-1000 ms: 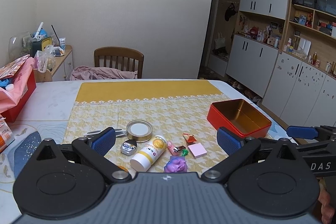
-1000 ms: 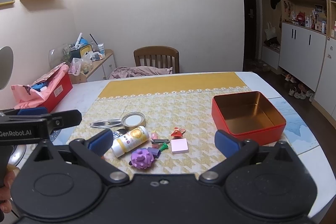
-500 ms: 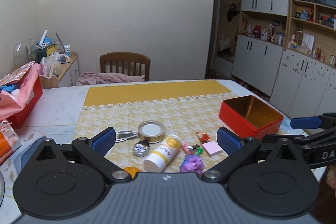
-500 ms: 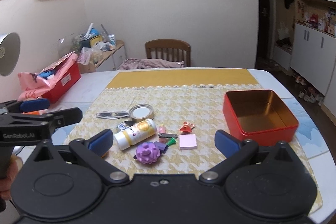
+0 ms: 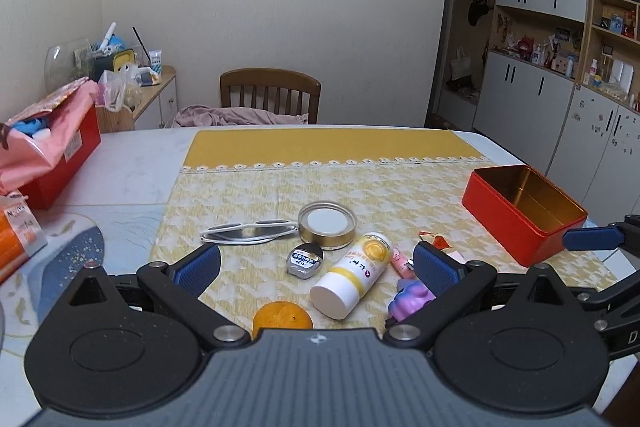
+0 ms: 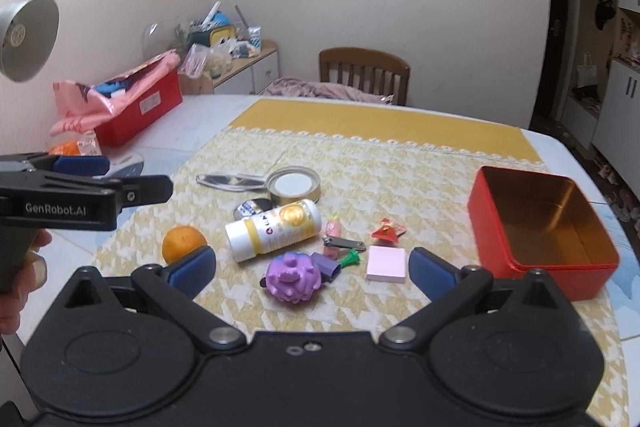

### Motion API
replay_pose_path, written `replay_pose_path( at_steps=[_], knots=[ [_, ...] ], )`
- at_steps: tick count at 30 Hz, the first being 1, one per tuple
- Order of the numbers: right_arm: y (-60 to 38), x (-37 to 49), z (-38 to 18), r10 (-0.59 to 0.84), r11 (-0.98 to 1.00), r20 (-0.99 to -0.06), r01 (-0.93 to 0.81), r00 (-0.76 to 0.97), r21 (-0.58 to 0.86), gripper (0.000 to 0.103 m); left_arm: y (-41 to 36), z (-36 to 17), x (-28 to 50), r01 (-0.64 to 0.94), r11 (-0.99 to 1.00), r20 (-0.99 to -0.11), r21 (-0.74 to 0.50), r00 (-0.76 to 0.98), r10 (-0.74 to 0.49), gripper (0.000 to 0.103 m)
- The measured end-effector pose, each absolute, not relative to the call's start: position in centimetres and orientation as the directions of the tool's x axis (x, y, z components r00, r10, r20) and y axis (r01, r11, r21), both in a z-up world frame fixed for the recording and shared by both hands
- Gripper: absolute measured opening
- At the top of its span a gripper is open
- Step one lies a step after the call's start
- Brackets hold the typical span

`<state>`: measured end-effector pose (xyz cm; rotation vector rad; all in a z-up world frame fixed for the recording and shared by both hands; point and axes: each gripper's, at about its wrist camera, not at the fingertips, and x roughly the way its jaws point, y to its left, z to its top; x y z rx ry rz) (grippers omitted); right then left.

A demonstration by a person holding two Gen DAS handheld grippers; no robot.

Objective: Organize rigid objects
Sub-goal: 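Grasp the orange with the left tool while the right tool grasps the purple toy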

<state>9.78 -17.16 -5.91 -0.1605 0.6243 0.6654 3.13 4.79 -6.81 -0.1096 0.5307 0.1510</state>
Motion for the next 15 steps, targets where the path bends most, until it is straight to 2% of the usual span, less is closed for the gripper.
replay_pose_path(
  at_steps=[8, 11, 15],
  knots=[
    [-14.7, 11.4, -9.0, 0.52, 0.742, -0.638, -0.67, 0.568, 0.008, 0.101, 5.5, -10.1, 5.1, -0.206, 0.978, -0.567, -0.032, 0.81, 0.152, 0.103],
    [-13.7, 12.1, -10.2, 0.523, 0.718, -0.671, -0.696, 0.526, 0.014, 0.1, 6.1, -11.3, 5.7, -0.196, 0.978, -0.581, -0.067, 0.805, 0.121, 0.103],
    [-12.8, 13.1, -11.8, 0.506, 0.72, -0.698, -0.694, 0.507, 0.018, 0.097, 6.0, -12.9, 6.6, -0.189, 0.981, -0.613, -0.036, 0.779, 0.128, 0.103]
  ],
)
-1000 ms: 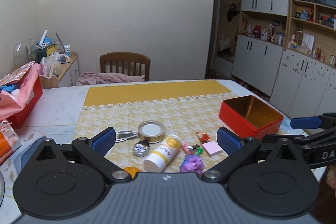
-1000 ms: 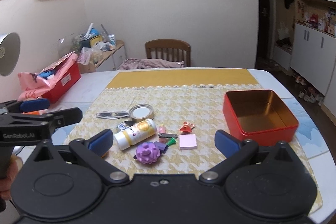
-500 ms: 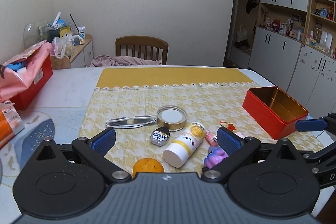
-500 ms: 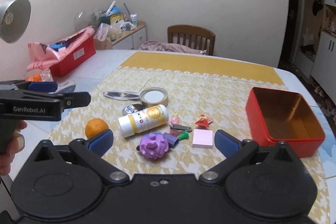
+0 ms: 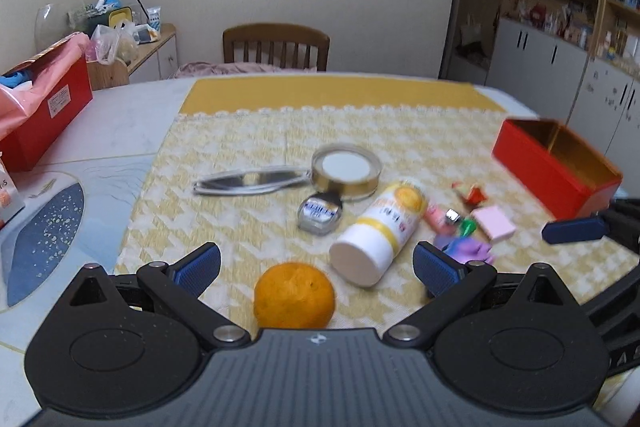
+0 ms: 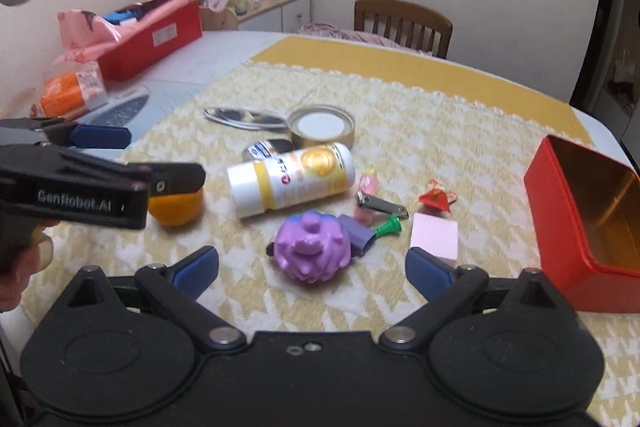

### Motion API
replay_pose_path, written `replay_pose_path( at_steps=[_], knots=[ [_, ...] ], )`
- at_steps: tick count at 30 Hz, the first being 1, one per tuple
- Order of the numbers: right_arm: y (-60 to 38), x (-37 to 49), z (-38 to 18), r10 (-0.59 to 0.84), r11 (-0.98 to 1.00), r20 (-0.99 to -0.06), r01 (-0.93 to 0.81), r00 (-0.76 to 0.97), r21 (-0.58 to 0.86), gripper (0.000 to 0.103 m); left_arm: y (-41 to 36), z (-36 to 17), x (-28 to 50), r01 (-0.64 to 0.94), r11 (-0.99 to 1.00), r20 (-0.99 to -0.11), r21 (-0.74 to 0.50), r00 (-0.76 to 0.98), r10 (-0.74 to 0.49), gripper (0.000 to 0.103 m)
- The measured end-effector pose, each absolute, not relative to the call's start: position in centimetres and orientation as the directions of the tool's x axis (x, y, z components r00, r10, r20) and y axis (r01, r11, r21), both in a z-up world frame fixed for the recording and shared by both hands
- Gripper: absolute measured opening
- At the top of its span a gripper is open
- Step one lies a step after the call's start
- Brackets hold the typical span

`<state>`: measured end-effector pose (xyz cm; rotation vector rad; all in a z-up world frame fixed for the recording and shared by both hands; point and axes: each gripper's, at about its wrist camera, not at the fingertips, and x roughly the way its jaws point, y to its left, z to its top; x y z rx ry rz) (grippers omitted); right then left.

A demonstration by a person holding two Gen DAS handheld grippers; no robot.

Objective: Organize rigid objects
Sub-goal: 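Grasp the orange with the left tool while the right tool grasps the purple toy, then carry the orange and purple toy into the red tin and open both tools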

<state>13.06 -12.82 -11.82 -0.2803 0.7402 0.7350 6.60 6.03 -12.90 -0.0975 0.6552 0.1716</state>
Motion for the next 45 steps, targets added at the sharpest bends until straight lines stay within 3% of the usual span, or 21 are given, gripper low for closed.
replay_pose_path(
  at_steps=[11, 18, 22, 25, 28, 45],
  knots=[
    [-10.6, 14.9, -13.9, 0.474, 0.704, -0.723, -0.71, 0.503, -0.033, 0.083, 7.3, -15.0, 8.2, -0.209, 0.978, -0.657, -0.011, 0.739, 0.151, 0.101],
    [-9.9, 15.5, -14.5, 0.476, 0.691, -0.74, -0.722, 0.476, -0.019, 0.073, 7.1, -16.0, 8.9, -0.19, 0.982, -0.698, -0.005, 0.703, 0.133, 0.079],
    [-9.8, 15.7, -14.7, 0.47, 0.692, -0.747, -0.721, 0.471, -0.02, 0.062, 7.4, -16.4, 9.2, -0.203, 0.979, -0.723, -0.009, 0.678, 0.133, 0.057],
    [-9.9, 15.8, -14.7, 0.478, 0.692, -0.743, -0.722, 0.468, -0.01, 0.061, 7.6, -16.5, 9.2, -0.207, 0.978, -0.73, -0.026, 0.673, 0.123, 0.054],
    [-10.0, 15.8, -14.4, 0.484, 0.694, -0.735, -0.72, 0.474, -0.008, 0.053, 7.3, -16.3, 9.3, -0.213, 0.977, -0.734, -0.014, 0.666, 0.134, 0.053],
    [-14.2, 16.0, -12.2, 0.524, 0.714, -0.724, -0.695, 0.448, 0.088, 0.053, 5.9, -14.9, 8.1, -0.225, 0.974, -0.771, -0.037, 0.626, 0.116, 0.052]
  ],
)
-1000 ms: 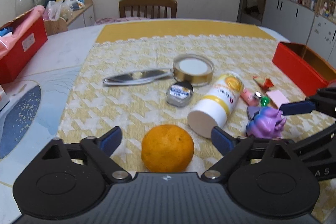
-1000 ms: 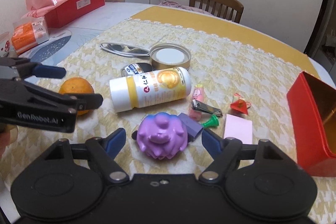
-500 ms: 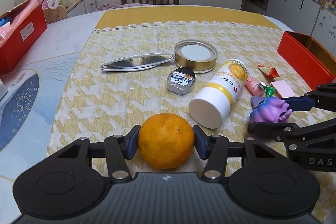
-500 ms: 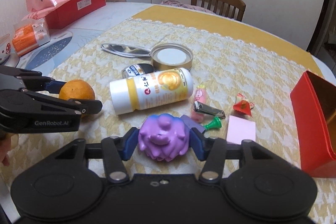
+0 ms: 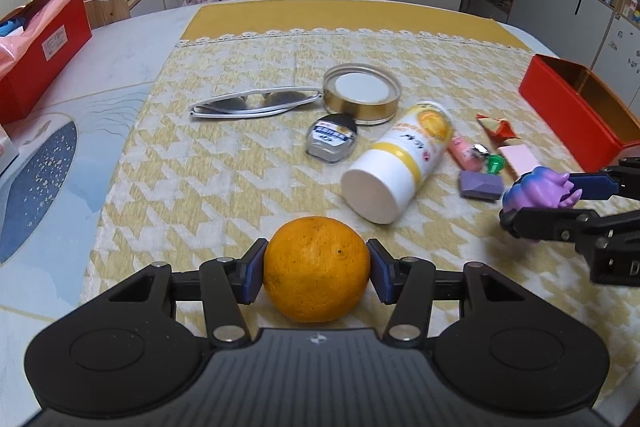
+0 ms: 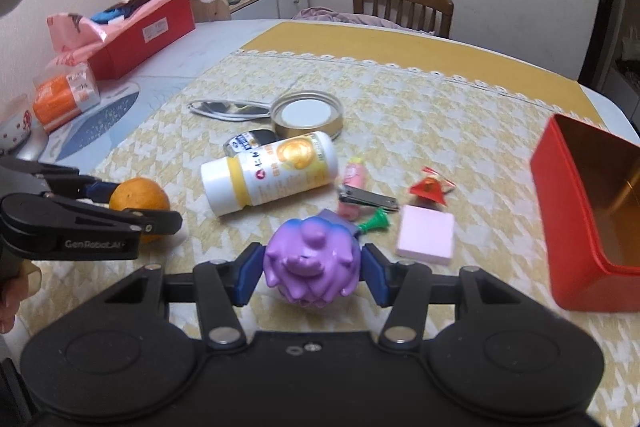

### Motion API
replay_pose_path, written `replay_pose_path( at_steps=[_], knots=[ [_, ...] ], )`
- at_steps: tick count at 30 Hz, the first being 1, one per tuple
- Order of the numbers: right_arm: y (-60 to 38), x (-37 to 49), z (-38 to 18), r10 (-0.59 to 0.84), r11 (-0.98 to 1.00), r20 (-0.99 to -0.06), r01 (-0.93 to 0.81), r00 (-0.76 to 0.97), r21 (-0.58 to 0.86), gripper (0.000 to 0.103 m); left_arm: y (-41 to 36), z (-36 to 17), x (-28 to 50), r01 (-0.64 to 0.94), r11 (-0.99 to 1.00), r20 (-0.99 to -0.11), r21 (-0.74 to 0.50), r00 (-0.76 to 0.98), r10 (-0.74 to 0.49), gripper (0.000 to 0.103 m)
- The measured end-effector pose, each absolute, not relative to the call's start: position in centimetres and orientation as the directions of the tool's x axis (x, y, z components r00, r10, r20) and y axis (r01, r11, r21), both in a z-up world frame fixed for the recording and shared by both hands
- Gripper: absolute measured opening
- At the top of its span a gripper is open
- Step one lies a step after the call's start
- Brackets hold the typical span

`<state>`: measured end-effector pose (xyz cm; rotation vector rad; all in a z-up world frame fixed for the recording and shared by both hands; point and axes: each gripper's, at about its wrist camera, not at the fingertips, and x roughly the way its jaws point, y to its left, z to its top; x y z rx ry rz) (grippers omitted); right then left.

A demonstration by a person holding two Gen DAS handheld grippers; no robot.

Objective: Organize rigid objects
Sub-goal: 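Carry the orange and purple toy into the red tin and open both tools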

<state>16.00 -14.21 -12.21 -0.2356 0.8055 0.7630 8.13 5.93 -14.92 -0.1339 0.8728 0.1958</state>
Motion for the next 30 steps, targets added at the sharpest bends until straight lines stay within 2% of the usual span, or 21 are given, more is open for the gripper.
replay_pose_path(
  at_steps=[13, 23, 30],
  knots=[
    [-22.6, 19.1, -6.6, 0.548, 0.769, -0.672, -0.616, 0.498, 0.171, 0.053, 0.6, -8.8, 10.2, -0.135, 0.99, -0.752, -0.05, 0.657, 0.051, 0.052],
    [-28.9, 22.8, -3.7, 0.507, 0.816, -0.64, -0.56, 0.577, 0.141, 0.053, -5.4, -5.5, 15.7, -0.026, 0.998, -0.706, -0.059, 0.707, -0.024, 0.052],
    [-32.8, 25.9, -4.2, 0.471, 0.84, -0.644, -0.53, 0.603, 0.118, 0.053, -10.3, -4.8, 21.1, 0.053, 0.996, -0.69, -0.077, 0.718, -0.092, 0.052]
  ],
)
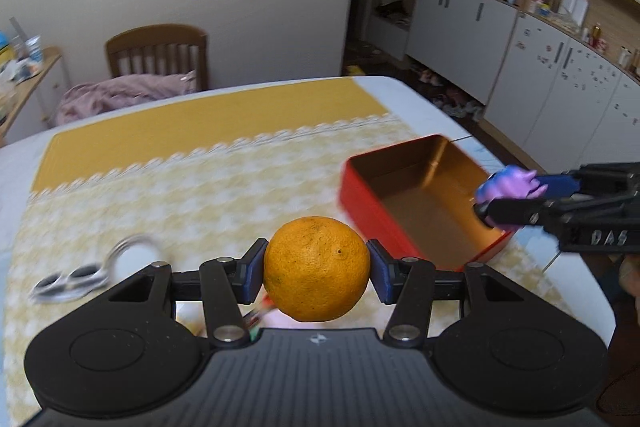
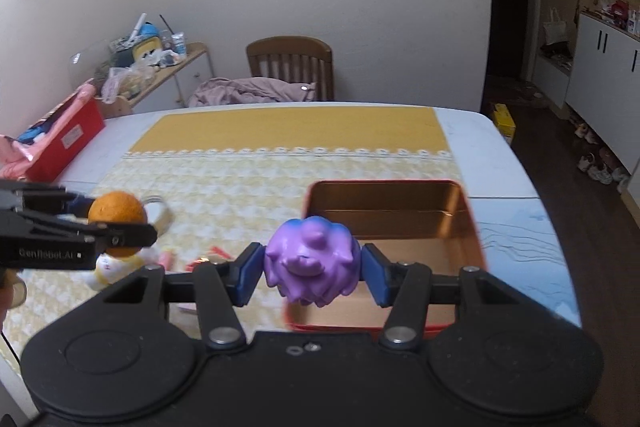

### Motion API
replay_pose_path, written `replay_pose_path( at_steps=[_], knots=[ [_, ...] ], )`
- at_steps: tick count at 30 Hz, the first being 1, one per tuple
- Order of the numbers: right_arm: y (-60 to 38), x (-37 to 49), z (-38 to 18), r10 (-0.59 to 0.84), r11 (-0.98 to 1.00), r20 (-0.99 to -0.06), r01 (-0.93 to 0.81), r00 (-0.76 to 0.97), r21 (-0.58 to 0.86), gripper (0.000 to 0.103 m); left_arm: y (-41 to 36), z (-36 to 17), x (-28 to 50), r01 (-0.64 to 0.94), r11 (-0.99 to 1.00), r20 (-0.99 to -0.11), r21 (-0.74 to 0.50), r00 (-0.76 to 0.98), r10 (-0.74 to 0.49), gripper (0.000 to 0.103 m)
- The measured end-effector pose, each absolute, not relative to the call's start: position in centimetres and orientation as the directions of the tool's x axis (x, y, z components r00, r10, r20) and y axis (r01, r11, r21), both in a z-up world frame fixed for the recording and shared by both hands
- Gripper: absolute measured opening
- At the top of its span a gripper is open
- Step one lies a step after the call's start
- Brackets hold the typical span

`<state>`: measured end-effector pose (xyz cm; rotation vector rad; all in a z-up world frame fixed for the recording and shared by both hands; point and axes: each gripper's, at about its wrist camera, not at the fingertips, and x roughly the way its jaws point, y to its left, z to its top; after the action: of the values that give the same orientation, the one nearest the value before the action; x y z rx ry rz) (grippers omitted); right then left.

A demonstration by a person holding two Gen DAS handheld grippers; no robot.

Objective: Organize rigid objects
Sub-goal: 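Carry the orange and purple toy into the red tin and open both tools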

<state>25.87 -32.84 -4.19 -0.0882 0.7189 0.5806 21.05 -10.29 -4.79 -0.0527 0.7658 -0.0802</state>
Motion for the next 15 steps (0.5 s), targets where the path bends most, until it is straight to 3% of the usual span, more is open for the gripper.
replay_pose_path(
  at_steps=[15],
  knots=[
    [-36.9, 32.4, -8.3, 0.441, 0.835, -0.695, -0.544, 0.568, 0.085, 0.053, -18.5, -7.6, 33.1, 0.094, 0.986, -0.736, -0.139, 0.656, -0.166, 0.052]
  ],
)
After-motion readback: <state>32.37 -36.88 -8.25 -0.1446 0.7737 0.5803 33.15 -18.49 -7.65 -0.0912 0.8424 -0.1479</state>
